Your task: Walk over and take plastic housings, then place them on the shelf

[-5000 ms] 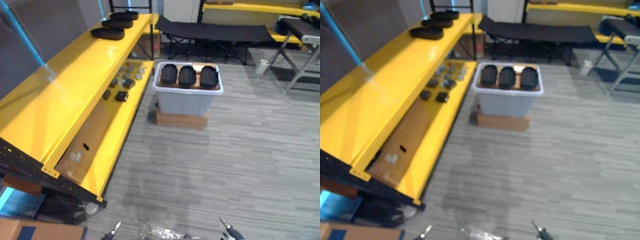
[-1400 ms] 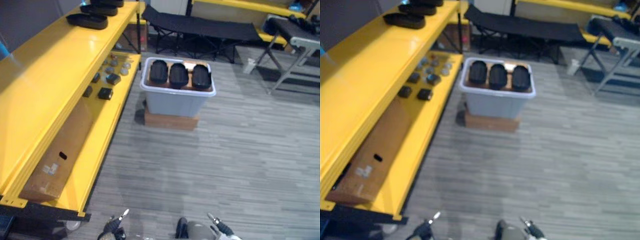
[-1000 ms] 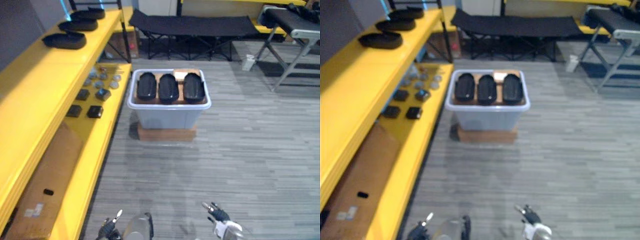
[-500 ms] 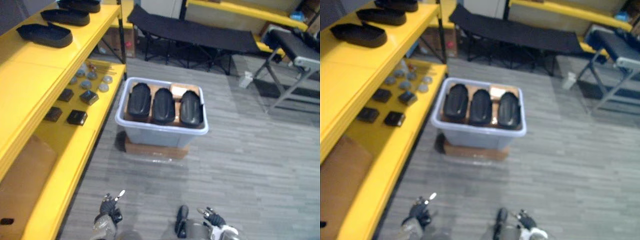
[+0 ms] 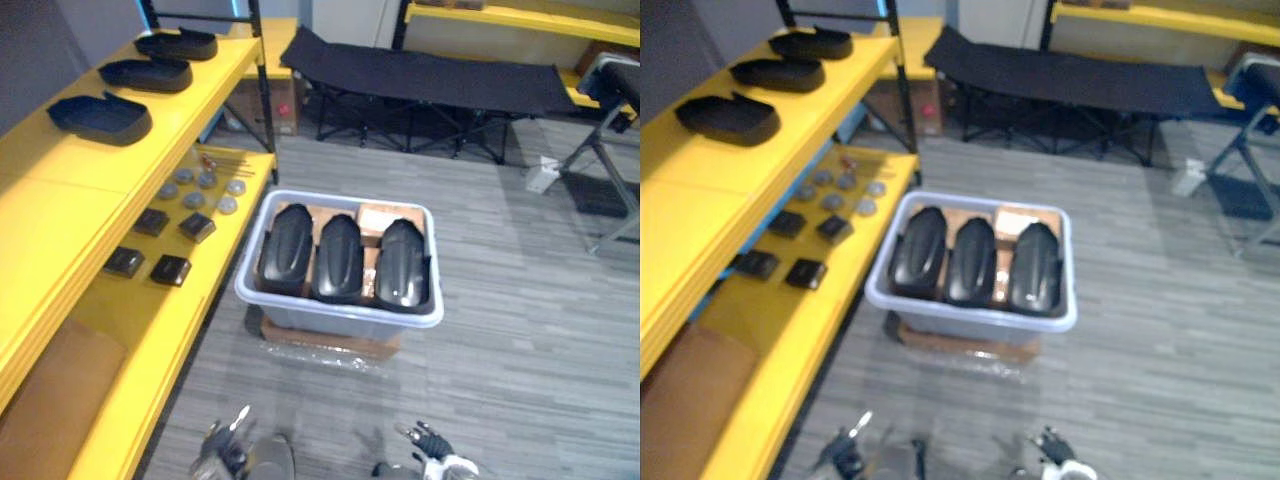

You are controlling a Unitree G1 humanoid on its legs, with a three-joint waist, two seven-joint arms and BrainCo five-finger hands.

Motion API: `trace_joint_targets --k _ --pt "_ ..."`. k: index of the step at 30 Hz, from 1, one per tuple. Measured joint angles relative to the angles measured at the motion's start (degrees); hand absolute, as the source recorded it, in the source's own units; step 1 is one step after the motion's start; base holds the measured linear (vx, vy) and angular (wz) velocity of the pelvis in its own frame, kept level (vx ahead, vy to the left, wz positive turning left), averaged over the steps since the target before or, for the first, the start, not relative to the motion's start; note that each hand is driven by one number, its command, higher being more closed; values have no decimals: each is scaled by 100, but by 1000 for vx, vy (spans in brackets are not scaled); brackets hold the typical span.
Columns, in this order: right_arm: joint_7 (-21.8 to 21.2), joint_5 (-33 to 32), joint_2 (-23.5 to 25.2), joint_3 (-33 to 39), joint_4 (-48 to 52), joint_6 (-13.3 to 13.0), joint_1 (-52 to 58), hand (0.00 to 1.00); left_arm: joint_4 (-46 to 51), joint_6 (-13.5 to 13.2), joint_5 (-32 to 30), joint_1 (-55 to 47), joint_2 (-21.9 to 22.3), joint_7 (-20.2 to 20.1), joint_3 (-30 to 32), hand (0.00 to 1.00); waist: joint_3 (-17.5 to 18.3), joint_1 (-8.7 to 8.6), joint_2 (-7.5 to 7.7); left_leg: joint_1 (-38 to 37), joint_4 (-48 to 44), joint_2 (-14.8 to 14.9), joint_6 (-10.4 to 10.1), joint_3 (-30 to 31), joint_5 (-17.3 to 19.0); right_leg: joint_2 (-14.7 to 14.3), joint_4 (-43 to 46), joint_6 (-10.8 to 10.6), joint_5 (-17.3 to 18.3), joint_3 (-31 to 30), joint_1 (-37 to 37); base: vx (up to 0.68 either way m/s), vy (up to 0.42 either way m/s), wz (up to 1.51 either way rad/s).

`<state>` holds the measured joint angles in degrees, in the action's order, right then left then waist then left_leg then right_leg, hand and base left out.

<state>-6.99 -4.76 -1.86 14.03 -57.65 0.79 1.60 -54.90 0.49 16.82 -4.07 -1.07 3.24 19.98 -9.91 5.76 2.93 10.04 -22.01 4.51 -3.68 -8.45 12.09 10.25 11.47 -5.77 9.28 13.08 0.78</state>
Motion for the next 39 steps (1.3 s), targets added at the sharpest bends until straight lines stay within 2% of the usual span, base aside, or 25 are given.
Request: trace_joint_targets --k 4,6,7,8,9,10,11,12,14,15,17,18,19,20,21,22,23,24,27,28,31,33,36,38,39 --pt "45 9 -103 60 54 -3 -112 0 -35 -206 -203 65 -52 -110 -233 0 11 35 -45 -302 -53 -106 197 2 362 78 253 -65 39 -44 248 237 71 16" --pt "31 7 -140 49 2 -21 -163 0 -35 -293 -158 79 -34 -117 -518 0 20 29 -75 -441 5 -151 279 46 595 259 1405 -313 185 -103 -189 116 102 8" --pt "-26 10 -113 47 -50 -53 -200 0 -19 -335 -162 152 -86 -103 -656 0 -11 9 -24 -621 70 -219 328 127 661 481 2515 -603 29 -236 -625 38 107 48" --pt "-149 151 -48 39 -149 -106 -115 0 1 -364 -161 206 -130 -20 -839 0 -54 -96 -66 -751 76 -225 369 330 718 557 3236 -616 60 -263 -898 23 93 74" --pt "-264 362 -18 -58 -189 -229 -68 0 65 -385 -160 259 -221 66 -1009 0 -60 -131 -63 -859 125 -185 366 499 733 454 3257 -399 371 -221 -961 -23 41 84" --pt "-364 440 -24 -150 -182 -313 -77 0 102 -388 -158 295 -270 103 -1050 0 -59 -162 -68 -918 166 -136 357 594 728 357 3136 -313 469 -198 -1008 -103 -40 78" --pt "-588 677 -57 -448 -170 -531 -106 0 157 -396 -149 369 -375 165 -1177 0 -73 -185 -109 -946 173 2 335 815 722 15 2649 -179 611 -182 -1141 -241 -93 75" --pt "-757 909 -61 -887 -90 -808 -124 0 180 -412 -139 472 -479 217 -1235 0 -79 -180 -106 -913 109 87 256 970 715 -368 1544 -4 413 -198 -1182 -250 -101 69" --pt "-1132 1248 -140 -1660 124 -1191 -124 0 121 -381 -108 620 -587 280 -1232 0 -132 -190 88 -879 -127 -87 122 1224 753 -416 596 219 -564 -149 -1082 -68 -126 52" --pt "-1432 1394 -318 -2251 321 -1315 -229 0 73 -343 -105 668 -499 299 -1272 0 -123 -163 -99 -748 -288 3 65 1386 717 -522 372 262 -661 -110 -951 110 -113 33" --pt "-2174 1463 -641 -3448 768 -1660 -469 0 7 -235 -157 735 -450 334 -1428 0 -133 -124 -212 -690 -293 41 32 1452 681 -624 -85 258 -755 -54 -807 188 -50 0" --pt "-2378 1450 -735 -3903 969 -1699 -593 0 -56 -175 -158 775 -462 336 -1442 0 -144 -119 -211 -656 -377 31 -14 1472 635 -637 -194 272 -797 -49 -759 201 -4 -2" --pt "-2650 1387 -811 -4549 1341 -1719 -814 0 -138 -106 -164 855 -499 336 -1438 0 -221 -84 -78 -362 -876 -102 -36 1555 488 -545 -310 304 -833 -56 -670 145 2 2" --pt "-2968 1092 -775 -5156 1777 -1704 -1012 0 -204 -65 -196 931 -575 330 -1442 0 -354 35 152 -229 -795 -247 173 1615 694 -401 -425 306 -855 -68 -516 122 -26 19" --pt "-3286 622 -780 -5762 2475 -1595 -1172 0 -222 -39 -223 931 -600 327 -1449 0 -379 58 185 -243 275 -269 49 1714 119 -453 -587 264 -911 12 -375 99 -18 13" --pt "-3422 390 -757 -5986 2772 -1538 -1234 0 -230 -39 -234 912 -607 320 -1456 0 -413 114 183 -252 399 -231 -99 1780 49 -514 -646 241 -902 27 -307 131 20 -1" --pt "-3650 -95 -625 -6395 3314 -1296 -1495 0 -306 -38 -391 853 -721 318 -1449 0 -434 281 292 -305 465 -261 -82 1726 8 -513 -783 229 -926 -17 -262 161 99 -8" --pt "-3880 -586 -553 -6750 3915 -1101 -1732 0 -400 -34 -434 813 -749 283 -1446 0 -398 300 395 -304 464 -307 -82 1754 8 -469 -859 225 -943 5 -203 149 91 6" --pt "-4098 -1319 -356 -7065 4571 -766 -2316 0 -472 -61 -439 632 -755 254 -1419 0 -396 341 390 -508 458 -429 -82 1844 8 -366 -1006 216 -955 116 136 132 67 27" --pt "-3949 -1837 -279 -6990 4834 -691 -2695 0 -477 -76 -465 543 -778 217 -1418 0 -384 397 352 -618 448 -464 -82 1869 8 -336 -1024 215 -955 116 259 75 18 5" --pt "-3400 -2401 -221 -6388 5244 -716 -3203 0 -479 -86 -613 478 -812 123 -1407 0 -359 432 332 -615 439 -480 -82 1886 8 -330 -1060 214 -956 120 288 23 5 1" --pt "-2501 -2655 -123 -5377 5362 -775 -3583 0 -478 -94 -610 428 -802 32 -1387 0 -324 427 304 -632 438 -486 -83 1883 7 -336 -1135 211 -958 120 336 0 0 0" --pt "-1494 -2638 -163 -4308 5408 -1054 -3732 0 -475 -161 -597 361 -742 9 -1388 0 -224 391 203 -668 446 -485 -83 1856 7 -336 -1134 210 -959 103 335 -20 2 -7" --pt "-689 -2363 -359 -3578 5543 -1308 -3692 0 -469 -201 -586 184 -712 -5 -1389 0 -51 250 98 -713 522 -472 -83 1720 7 -328 -1131 190 -971 52 296 -26 25 -22" --pt "-541 -2358 -467 -3414 5610 -1351 -3629 0 -469 -222 -579 148 -700 -4 -1389 0 8 235 84 -718 560 -462 -82 1701 7 -329 -1131 181 -977 15 248 -25 13 -35"
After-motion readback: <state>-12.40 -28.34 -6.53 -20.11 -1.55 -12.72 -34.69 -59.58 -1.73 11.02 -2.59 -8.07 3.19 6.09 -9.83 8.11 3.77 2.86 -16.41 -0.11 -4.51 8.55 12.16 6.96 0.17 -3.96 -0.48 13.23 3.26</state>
